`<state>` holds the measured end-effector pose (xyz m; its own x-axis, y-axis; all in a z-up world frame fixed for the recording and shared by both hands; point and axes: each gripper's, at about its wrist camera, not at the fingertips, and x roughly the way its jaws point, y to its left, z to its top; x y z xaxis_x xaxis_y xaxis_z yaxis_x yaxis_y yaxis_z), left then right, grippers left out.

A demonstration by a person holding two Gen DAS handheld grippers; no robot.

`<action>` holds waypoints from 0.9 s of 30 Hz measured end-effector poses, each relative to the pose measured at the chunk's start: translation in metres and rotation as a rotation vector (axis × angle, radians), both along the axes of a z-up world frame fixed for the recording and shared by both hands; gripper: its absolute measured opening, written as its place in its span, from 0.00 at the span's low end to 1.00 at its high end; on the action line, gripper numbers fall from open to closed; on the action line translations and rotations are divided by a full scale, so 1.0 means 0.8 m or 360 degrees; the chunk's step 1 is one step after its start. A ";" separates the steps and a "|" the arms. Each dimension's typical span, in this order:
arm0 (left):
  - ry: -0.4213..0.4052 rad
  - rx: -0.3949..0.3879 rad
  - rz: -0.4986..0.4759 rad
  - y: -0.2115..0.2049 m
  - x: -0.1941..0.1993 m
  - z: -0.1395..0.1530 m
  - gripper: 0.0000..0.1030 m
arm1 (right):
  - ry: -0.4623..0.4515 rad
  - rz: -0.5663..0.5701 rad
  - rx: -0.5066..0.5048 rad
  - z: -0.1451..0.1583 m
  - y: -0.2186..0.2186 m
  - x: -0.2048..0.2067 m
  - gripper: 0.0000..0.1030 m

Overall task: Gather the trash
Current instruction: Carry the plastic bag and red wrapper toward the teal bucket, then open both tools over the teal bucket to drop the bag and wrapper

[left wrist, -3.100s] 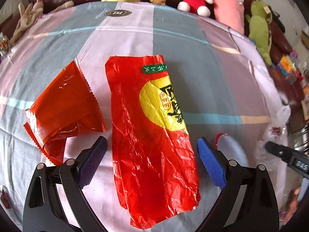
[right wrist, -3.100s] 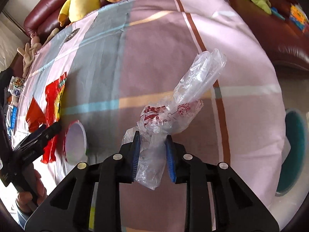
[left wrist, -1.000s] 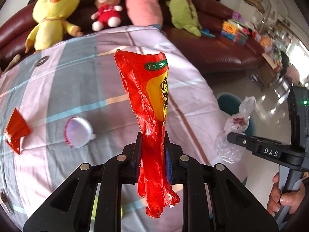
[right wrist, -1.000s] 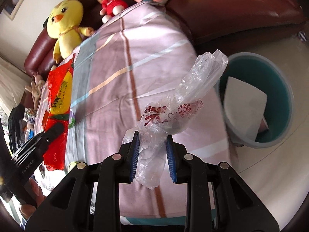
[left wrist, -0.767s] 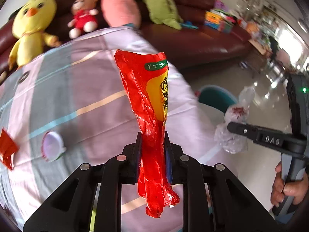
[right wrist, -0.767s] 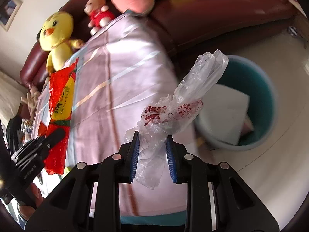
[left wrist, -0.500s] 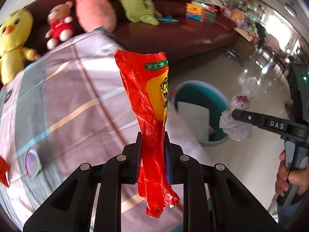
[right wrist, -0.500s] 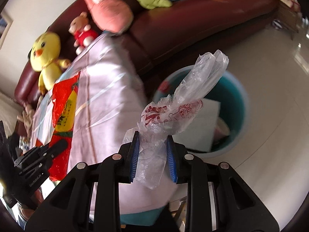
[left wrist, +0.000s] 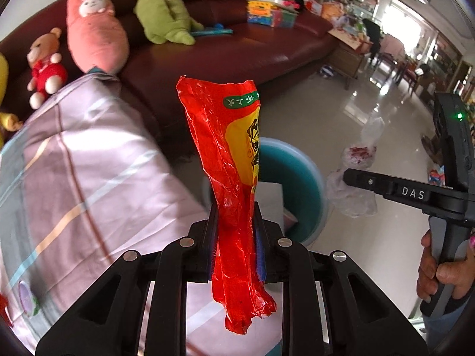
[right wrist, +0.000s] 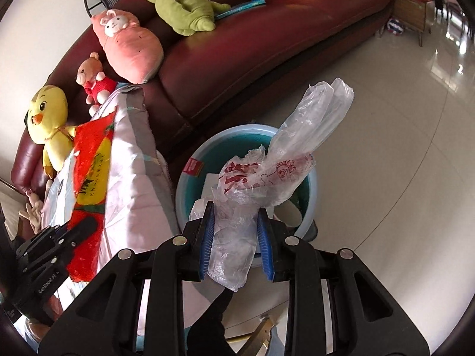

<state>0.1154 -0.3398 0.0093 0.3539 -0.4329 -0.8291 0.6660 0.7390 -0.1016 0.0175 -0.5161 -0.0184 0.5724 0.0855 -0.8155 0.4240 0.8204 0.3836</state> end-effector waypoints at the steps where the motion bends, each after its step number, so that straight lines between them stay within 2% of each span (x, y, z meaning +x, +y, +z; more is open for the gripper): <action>1: 0.0013 0.0001 -0.0011 -0.005 0.001 -0.004 0.22 | 0.0007 0.0000 -0.0001 -0.002 -0.004 0.001 0.26; 9: 0.0162 0.0007 -0.0141 -0.066 0.011 -0.054 0.22 | 0.0082 -0.0022 0.0032 -0.023 -0.028 0.015 0.27; 16: 0.0290 -0.0008 -0.0170 -0.101 0.026 -0.095 0.22 | 0.0129 -0.0065 0.0033 -0.037 -0.048 0.021 0.27; 17: 0.0297 -0.0008 -0.0165 -0.104 0.029 -0.099 0.27 | 0.0139 -0.0068 0.0034 -0.039 -0.050 0.022 0.27; 18: 0.0294 -0.0005 -0.0152 -0.108 0.033 -0.103 0.38 | 0.0156 -0.0071 0.0032 -0.042 -0.053 0.022 0.27; 20: 0.0292 -0.0015 -0.0133 -0.112 0.039 -0.109 0.51 | 0.0178 -0.0077 0.0028 -0.046 -0.055 0.024 0.28; 21: 0.0302 -0.0017 -0.0124 -0.115 0.042 -0.112 0.63 | 0.0186 -0.0078 0.0027 -0.048 -0.056 0.026 0.28; 23: 0.0321 -0.0015 -0.0091 -0.117 0.049 -0.121 0.81 | 0.0194 -0.0082 0.0021 -0.048 -0.056 0.031 0.28; 27: 0.0327 0.0010 -0.0066 -0.108 0.053 -0.128 0.84 | 0.0204 -0.0094 0.0010 -0.049 -0.058 0.033 0.28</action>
